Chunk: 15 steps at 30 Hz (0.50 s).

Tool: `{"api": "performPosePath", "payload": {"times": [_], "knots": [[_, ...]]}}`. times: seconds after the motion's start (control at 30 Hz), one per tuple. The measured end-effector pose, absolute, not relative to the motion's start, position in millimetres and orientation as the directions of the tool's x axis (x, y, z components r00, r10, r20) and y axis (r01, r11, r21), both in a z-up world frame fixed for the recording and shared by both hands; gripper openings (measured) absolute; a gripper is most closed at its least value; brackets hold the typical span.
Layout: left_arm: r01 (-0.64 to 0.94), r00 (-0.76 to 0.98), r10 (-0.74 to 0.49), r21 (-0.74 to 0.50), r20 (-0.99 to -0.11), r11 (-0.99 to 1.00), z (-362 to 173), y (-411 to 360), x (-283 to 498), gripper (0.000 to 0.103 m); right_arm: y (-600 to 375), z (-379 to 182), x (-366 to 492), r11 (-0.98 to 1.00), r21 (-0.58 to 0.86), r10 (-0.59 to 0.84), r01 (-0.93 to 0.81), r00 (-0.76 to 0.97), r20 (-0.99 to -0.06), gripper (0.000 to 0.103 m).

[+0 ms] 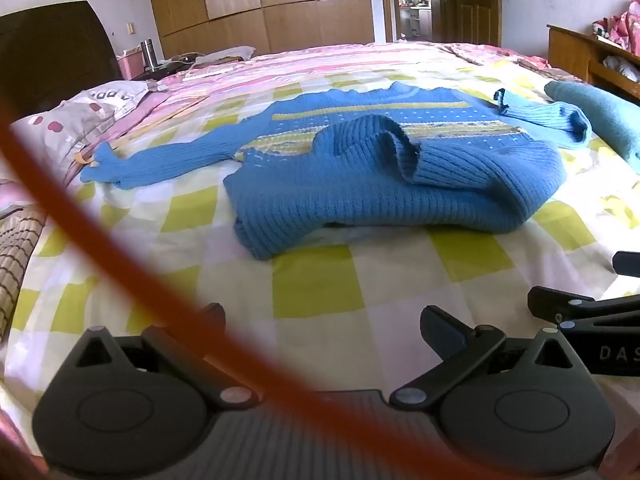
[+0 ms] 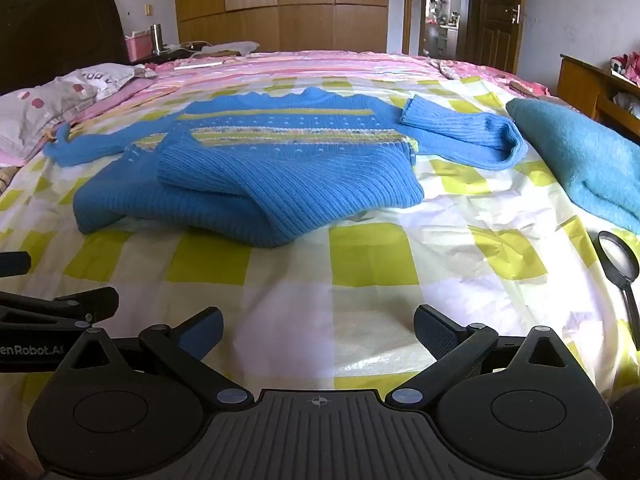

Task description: Fold small clothes

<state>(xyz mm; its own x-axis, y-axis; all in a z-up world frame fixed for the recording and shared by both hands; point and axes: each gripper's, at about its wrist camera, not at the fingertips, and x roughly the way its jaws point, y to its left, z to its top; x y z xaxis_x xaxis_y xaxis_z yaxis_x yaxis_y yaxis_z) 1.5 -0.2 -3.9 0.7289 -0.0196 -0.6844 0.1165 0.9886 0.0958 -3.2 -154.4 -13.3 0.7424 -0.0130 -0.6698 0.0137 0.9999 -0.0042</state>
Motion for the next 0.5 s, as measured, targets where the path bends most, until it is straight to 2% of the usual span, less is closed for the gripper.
{"api": "performPosePath", "payload": {"times": [0.5], "knots": [[0.134, 0.729, -0.032, 0.096, -0.684, 0.986, -3.4, -1.2, 0.6, 0.103, -155.9, -13.9, -1.0, 1.0, 0.001, -0.008, 0.012, 0.742, -0.671, 0.097]]}}
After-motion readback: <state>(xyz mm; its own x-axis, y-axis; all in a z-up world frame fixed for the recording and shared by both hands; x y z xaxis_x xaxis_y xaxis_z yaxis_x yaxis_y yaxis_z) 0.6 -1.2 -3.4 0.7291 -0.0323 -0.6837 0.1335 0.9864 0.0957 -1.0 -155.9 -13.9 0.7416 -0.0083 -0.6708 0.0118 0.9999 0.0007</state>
